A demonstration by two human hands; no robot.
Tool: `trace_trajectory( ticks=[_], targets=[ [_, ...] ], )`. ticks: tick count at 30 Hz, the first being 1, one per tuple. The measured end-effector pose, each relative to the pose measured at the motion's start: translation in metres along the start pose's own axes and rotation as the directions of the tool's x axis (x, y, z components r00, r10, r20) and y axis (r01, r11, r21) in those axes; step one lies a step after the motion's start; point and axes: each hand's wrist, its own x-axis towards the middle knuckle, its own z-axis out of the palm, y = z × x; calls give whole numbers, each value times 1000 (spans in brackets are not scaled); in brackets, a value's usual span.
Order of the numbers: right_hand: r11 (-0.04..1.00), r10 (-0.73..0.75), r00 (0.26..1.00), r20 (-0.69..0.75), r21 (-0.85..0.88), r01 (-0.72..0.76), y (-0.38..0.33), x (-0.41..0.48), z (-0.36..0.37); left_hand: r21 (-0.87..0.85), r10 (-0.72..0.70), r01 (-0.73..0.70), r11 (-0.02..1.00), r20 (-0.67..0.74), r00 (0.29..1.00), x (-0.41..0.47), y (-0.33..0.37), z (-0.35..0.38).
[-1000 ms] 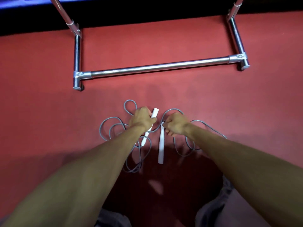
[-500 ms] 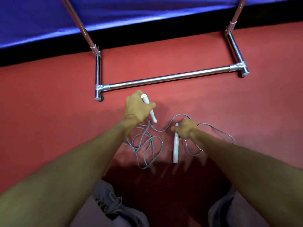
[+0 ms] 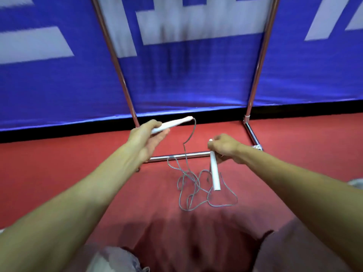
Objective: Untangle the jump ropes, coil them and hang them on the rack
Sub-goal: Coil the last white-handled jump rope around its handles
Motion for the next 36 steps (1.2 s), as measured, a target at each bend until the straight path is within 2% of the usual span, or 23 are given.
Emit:
trace_trajectory(
  ticks=[2, 5, 7, 10, 12, 14, 16, 17, 19, 21, 22, 24, 26, 27, 30, 32, 33, 34, 35, 36],
  targets=[
    [998, -56, 998, -23, 6, 56, -24, -16, -15, 64, 5, -13, 998, 123, 992, -23, 25, 4],
    [988, -120, 989, -81, 86, 127, -54, -34, -30, 214, 60, -122, 969, 277, 959, -51, 43, 5],
    [963, -137, 986, -91, 221, 154, -67, -44, -33, 211, 98, -157, 965, 265, 959, -63, 44, 4],
    [884, -120, 991, -52, 448, 130, -75, -52, -26, 70, 110, -124, 990, 183, 977, -68, 41, 4],
    [833, -102, 995, -12, 546, 92, -78, -50, -18, 148, 155, -184, 972, 185, 970, -66, 39, 5],
    [759, -109, 994, -29, 643, 102, -85, -46, -16, 312, 179, -257, 915, 256, 950, -66, 37, 9],
    [673, -127, 987, -94, 723, 156, -93, -41, -18, 456, 136, -292, 841, 344, 929, -68, 36, 12],
    [644, -137, 983, -121, 743, 181, -96, -40, -18, 546, 114, -329, 770, 391, 913, -67, 33, 13],
    [600, -163, 979, -118, 777, 194, -101, -43, -12, 722, 50, -418, 552, 472, 880, -66, 23, 14],
    [550, -175, 983, -48, 824, 139, -104, -51, -5, 799, -39, -425, 426, 486, 873, -65, 13, 16],
    [533, -170, 985, -16, 839, 106, -104, -54, -3, 810, -56, -405, 424, 470, 881, -65, 9, 17],
    [514, -151, 988, -10, 853, 87, -105, -58, -2, 788, -59, -326, 522, 414, 908, -65, 8, 21],
    [512, -150, 987, -54, 850, 125, -105, -60, -4, 715, -84, -255, 651, 402, 912, -70, 7, 23],
    [517, -164, 984, -64, 844, 141, -105, -61, -4, 704, -77, -280, 653, 430, 899, -73, 7, 22],
    [507, -207, 977, -58, 847, 158, -104, -67, -5, 728, 11, -475, 494, 541, 841, -80, 3, 14],
    [579, -242, 970, -20, 799, 161, -104, -73, -14, 733, 42, -533, 422, 572, 819, -77, 9, 9],
    [678, -241, 970, -13, 713, 178, -103, -76, -20, 747, 63, -552, 371, 573, 817, -74, 12, 7],
    [803, -233, 971, -44, 555, 218, -102, -77, -26, 768, 85, -567, 297, 570, 817, -72, 17, 4],
    [905, -245, 961, -129, 326, 274, -99, -76, -31, 789, 112, -579, 206, 569, 815, -69, 21, 1],
    [942, -293, 923, -250, 87, 323, -96, -75, -35, 800, 138, -589, 111, 575, 807, -68, 24, -3]
  ],
)
